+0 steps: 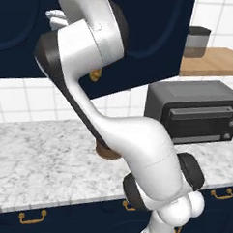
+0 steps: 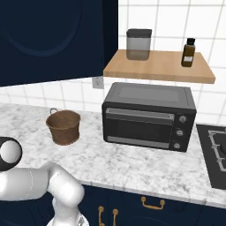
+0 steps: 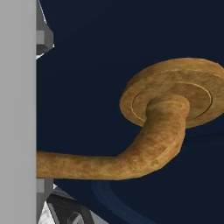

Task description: Open the cabinet, pick up the bread from the cabinet and place it in the basket. Then move the basket to the dining counter.

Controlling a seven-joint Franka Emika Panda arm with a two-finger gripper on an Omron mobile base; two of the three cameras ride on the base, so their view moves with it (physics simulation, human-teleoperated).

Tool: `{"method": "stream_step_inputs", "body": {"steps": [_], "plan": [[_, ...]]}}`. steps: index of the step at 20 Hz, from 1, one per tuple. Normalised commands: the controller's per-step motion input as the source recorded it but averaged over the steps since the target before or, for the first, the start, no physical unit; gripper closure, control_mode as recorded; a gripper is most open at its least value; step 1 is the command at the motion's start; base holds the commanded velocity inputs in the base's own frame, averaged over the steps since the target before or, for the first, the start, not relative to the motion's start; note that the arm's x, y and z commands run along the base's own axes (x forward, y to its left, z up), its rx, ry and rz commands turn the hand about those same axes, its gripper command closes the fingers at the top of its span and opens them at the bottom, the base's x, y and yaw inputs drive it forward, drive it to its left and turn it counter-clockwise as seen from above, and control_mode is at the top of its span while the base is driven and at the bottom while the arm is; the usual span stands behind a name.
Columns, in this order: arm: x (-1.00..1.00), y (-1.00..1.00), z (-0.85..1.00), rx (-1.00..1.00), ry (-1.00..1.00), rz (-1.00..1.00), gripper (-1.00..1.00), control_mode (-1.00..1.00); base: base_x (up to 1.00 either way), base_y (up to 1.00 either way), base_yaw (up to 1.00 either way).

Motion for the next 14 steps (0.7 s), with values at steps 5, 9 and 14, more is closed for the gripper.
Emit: {"method": "stream_step_inputs", "body": {"steps": [5,9,14], "plan": [[-1.0,-0.81,0.19,0.12,-0.01,0.04,1.0,-1.0,0.0,0.0,0.0],[-1.0,-0.73,0.32,0.09,0.0,0.01,1.0,-1.0,0.0,0.0,0.0],[-1.0,-0.65,0.23,0.08,0.0,0.0,1.0,-1.0,0.0,0.0,0.0]]}}
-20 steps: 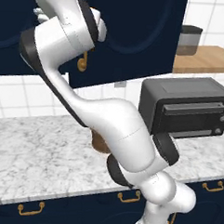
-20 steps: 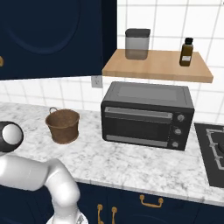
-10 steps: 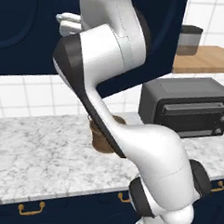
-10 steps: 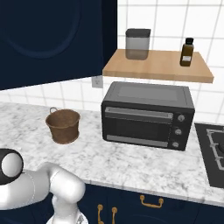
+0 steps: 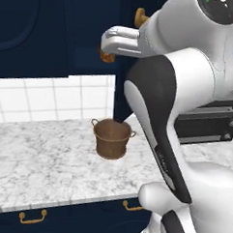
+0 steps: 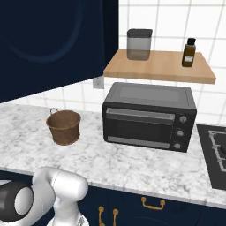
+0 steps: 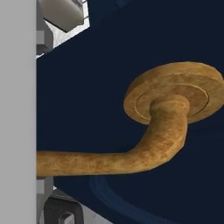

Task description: Open the cabinet, pick up the bread from the cabinet and place it in the basket. Then move the basket to the dining counter.

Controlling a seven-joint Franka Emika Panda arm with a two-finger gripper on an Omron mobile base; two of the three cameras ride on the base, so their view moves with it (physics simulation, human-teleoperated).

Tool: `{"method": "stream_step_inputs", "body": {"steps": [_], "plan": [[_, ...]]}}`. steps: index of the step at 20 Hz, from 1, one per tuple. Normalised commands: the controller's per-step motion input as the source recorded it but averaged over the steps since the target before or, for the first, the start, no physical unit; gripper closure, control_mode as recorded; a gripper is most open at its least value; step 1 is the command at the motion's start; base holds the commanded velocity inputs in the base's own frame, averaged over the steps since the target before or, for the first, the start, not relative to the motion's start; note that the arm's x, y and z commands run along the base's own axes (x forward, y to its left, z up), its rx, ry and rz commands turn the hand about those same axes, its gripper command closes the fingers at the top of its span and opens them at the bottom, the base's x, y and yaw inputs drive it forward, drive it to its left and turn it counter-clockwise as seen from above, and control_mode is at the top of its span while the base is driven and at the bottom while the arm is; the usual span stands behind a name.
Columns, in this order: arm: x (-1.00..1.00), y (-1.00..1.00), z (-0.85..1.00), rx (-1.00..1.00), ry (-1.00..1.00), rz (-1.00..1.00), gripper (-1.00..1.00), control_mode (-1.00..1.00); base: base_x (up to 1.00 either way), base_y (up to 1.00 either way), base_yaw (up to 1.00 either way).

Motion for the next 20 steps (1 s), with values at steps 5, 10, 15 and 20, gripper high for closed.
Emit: {"method": "stream_step_inputs", "body": {"steps": [5,10,15,20], "plan": [[-1.0,-0.4,0.13,0.05,-0.01,0.0,1.0,-1.0,0.0,0.0,0.0],[-0.93,0.01,0.0,0.0,0.0,0.0,-1.0,-1.0,0.0,0.0,0.0],[-0.98,-0.06,-0.03,0.04,0.0,0.0,-1.0,-1.0,0.0,0.0,0.0],[-0.51,-0.23,-0.05,0.0,0.0,0.0,-1.0,-1.0,0.0,0.0,0.0]]}}
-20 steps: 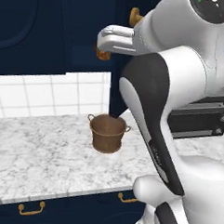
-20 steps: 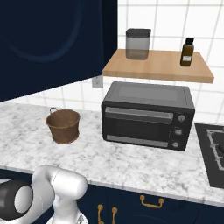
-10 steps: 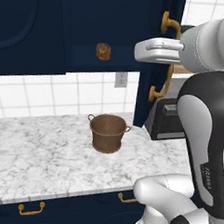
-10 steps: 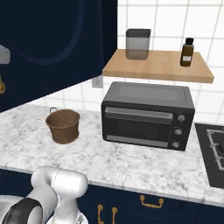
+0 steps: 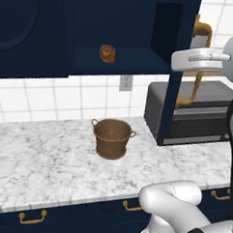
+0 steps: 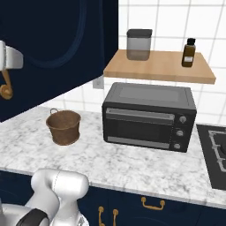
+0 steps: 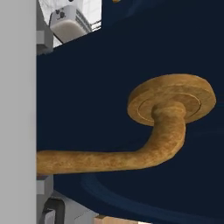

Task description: Open the cabinet, pick up the bread from the cabinet and place it in the basket. Then move the basket to the dining counter.

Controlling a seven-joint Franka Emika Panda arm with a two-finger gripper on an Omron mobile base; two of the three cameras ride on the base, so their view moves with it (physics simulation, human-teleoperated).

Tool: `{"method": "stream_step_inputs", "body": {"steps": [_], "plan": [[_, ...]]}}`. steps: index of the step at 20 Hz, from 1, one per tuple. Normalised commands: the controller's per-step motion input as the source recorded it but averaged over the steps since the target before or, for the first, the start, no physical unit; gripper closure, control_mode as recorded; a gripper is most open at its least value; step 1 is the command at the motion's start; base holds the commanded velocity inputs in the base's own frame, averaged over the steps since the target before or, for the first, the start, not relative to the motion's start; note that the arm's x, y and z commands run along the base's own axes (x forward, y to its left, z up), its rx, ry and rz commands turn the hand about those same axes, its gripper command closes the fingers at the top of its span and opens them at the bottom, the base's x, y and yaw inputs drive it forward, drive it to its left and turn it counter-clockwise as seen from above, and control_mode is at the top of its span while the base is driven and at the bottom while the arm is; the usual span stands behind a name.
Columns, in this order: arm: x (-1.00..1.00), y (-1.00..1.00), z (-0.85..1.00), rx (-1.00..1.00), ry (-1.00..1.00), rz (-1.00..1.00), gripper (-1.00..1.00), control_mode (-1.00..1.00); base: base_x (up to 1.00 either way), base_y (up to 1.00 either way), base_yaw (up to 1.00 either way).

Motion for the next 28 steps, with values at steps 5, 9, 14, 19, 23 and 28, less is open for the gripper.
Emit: {"method": "stream_step_inputs", "body": {"steps": [5,9,14,19,23,28], "plan": [[-0.68,-0.04,-0.25,0.0,0.0,-0.04,-1.0,-1.0,0.0,0.0,0.0],[-0.89,0.0,-0.37,0.0,-0.07,-0.11,-1.0,-1.0,0.0,0.0,0.0],[-0.43,0.0,-0.29,0.0,-0.12,-0.2,-1.0,-1.0,0.0,0.0,0.0],[-0.6,0.01,-0.07,0.0,-0.06,-0.16,-1.0,-1.0,0.0,0.0,0.0],[-0.06,-0.55,0.01,0.0,0.09,-0.03,-1.0,-1.0,0.0,0.0,0.0],[-0.11,-0.94,0.0,0.04,0.02,0.1,-1.0,-1.0,0.0,0.0,0.0]]}}
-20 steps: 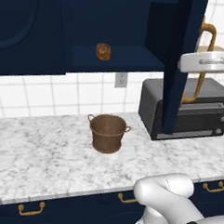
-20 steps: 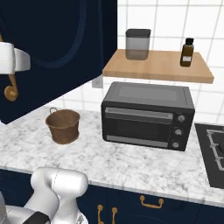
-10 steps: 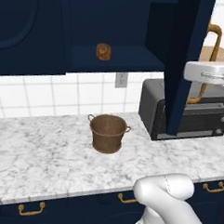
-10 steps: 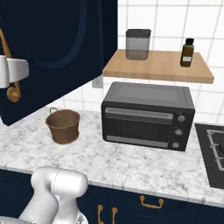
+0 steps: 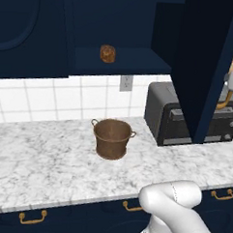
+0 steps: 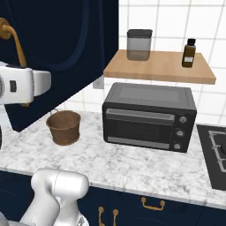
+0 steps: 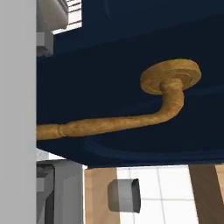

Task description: Open the cabinet, pick up the bread from the cabinet and place it in the basket. Then move the basket to the dining counter.

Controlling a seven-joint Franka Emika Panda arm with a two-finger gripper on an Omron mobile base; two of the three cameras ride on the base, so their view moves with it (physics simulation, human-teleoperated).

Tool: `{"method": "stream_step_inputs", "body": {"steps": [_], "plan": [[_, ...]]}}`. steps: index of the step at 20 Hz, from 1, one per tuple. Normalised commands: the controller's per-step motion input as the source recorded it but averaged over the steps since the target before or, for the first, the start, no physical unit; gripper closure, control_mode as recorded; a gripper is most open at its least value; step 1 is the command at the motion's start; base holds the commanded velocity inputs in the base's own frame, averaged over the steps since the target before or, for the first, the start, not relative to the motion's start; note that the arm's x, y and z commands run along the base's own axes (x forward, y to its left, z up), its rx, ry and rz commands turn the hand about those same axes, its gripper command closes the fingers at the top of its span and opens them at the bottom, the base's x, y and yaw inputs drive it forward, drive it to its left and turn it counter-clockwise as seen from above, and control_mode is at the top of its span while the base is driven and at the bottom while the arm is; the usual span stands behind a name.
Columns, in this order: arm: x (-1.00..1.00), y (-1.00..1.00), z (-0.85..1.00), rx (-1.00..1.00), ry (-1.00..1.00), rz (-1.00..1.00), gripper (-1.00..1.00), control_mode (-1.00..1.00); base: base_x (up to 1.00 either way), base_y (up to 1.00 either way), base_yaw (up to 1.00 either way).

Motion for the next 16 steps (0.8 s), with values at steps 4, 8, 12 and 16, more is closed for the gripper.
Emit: {"method": "stream_step_inputs", "body": {"steps": [4,8,12,16], "plan": [[-0.96,-0.14,0.0,0.07,0.0,0.09,-1.0,-1.0,0.0,0.0,0.0],[-0.98,0.39,0.0,0.05,0.0,0.0,-1.0,-1.0,0.0,0.0,0.0],[-0.76,0.72,0.01,0.04,0.08,-0.04,-1.0,-1.0,0.0,0.0,0.0],[-0.18,0.98,-0.11,0.04,0.2,-0.18,-1.0,-1.0,0.0,0.0,0.0]]}}
